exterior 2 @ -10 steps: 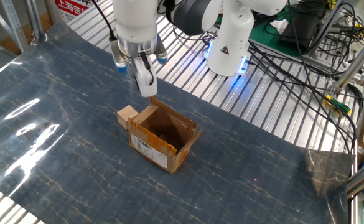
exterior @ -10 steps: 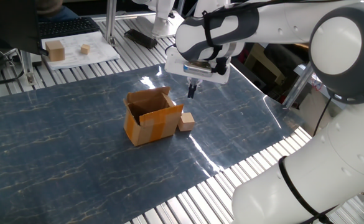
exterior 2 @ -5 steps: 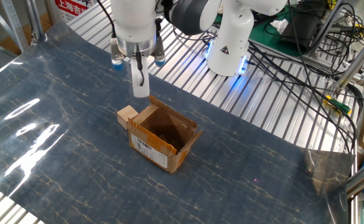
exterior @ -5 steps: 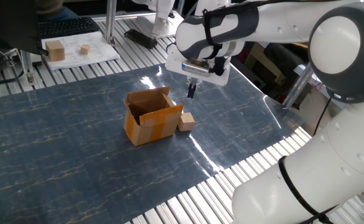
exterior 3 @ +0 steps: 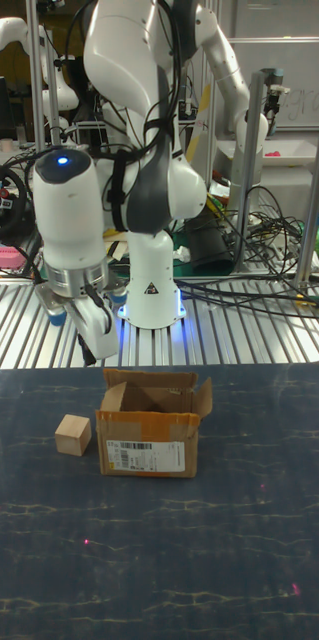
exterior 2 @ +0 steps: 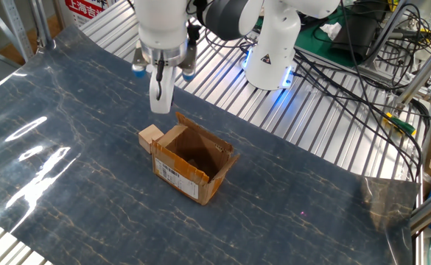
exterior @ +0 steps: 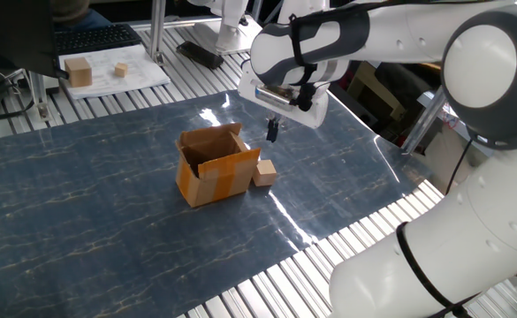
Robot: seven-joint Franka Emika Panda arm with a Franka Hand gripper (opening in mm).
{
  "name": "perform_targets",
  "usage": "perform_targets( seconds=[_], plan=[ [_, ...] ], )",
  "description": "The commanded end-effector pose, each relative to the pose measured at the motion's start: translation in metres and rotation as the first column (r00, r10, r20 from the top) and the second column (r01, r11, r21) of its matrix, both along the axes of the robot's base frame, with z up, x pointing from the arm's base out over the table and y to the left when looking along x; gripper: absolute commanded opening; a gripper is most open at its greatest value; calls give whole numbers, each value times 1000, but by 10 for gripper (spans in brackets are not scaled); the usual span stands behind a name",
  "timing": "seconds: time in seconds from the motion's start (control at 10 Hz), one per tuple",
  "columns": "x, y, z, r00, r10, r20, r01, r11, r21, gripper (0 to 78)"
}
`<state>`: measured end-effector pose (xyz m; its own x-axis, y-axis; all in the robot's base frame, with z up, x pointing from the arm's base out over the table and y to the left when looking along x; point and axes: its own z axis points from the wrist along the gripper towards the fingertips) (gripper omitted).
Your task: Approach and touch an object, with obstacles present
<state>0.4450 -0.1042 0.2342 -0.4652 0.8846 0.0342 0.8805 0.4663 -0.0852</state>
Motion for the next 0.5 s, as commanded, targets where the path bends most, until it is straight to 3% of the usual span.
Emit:
perform_targets(
  seconds=[0.1,0.2,0.5],
  plan=[
    [-25,-4,-6,990,-139,8,139,990,-22,0],
    [-33,-15,-12,992,-128,15,128,992,-20,0],
    [-40,-28,-20,987,-161,29,161,987,-8,0]
  ],
)
